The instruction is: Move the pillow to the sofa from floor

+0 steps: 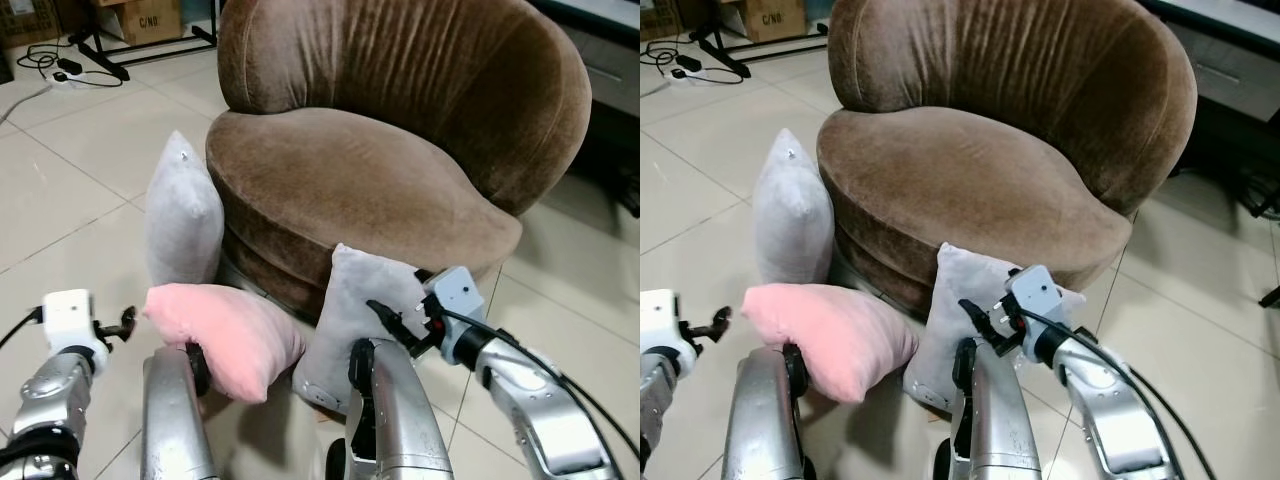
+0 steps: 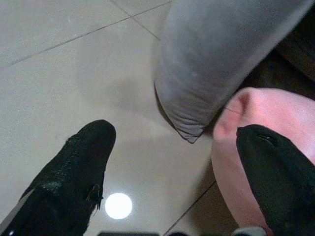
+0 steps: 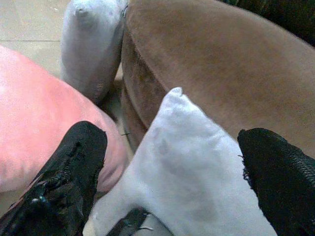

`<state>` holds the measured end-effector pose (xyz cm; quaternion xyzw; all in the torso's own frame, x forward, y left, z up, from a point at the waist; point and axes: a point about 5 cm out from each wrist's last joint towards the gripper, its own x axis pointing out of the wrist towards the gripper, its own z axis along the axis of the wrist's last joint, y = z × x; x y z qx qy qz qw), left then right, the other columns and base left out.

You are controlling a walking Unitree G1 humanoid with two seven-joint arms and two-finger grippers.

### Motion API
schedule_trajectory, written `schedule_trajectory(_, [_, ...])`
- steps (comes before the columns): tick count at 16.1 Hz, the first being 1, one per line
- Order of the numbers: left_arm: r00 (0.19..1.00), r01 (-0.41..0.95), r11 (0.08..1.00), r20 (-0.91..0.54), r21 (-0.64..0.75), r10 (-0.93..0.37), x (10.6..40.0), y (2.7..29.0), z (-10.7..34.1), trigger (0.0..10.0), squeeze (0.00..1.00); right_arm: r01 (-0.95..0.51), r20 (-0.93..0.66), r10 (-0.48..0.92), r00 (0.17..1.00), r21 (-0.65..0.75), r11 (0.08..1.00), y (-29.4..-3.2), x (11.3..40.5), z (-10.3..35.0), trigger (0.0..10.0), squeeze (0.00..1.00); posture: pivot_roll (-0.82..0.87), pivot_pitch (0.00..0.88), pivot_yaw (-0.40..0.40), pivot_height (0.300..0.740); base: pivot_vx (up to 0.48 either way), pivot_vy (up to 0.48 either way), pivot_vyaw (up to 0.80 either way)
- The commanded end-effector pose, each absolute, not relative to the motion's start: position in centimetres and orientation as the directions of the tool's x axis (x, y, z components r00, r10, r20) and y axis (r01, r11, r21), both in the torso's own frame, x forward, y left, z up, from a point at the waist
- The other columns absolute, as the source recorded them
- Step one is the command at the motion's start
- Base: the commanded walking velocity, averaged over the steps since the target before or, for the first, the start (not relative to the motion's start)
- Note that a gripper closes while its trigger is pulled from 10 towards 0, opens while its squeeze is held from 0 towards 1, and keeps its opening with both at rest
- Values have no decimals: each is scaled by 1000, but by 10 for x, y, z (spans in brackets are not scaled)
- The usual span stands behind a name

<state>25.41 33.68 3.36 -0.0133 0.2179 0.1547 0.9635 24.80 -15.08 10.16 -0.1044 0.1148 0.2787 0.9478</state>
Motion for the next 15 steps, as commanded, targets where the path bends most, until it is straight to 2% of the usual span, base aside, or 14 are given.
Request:
schedule_trajectory(1, [853,-332,943,-428,-4,299,256,338,34,10000,0,-538,-270,486,831,-164,827,-161,250,111,10000,0,-108,0,-196,422,0,0,0])
schedule_trajectory(4, [860,-366,927,-410,-78,305,261,340,38,10000,0,-524,-290,463,838,-191,830,-175,242,117,10000,0,-138,0,-217,422,0,0,0])
schedule_trajectory(9, [864,-346,938,-397,-22,309,260,341,38,10000,0,-507,-333,427,841,-207,837,-195,232,122,10000,0,-171,18,-256,422,0,0,0])
schedule_trajectory(11, [881,-235,972,-419,16,219,264,334,37,10000,0,-497,-345,411,844,-212,842,-200,229,124,10000,0,-176,25,-254,422,0,0,0])
schedule_trajectory(15, [876,-156,987,-458,32,154,276,322,38,10000,0,-484,-349,394,850,-225,846,-202,223,127,10000,0,-205,55,-218,422,0,0,0])
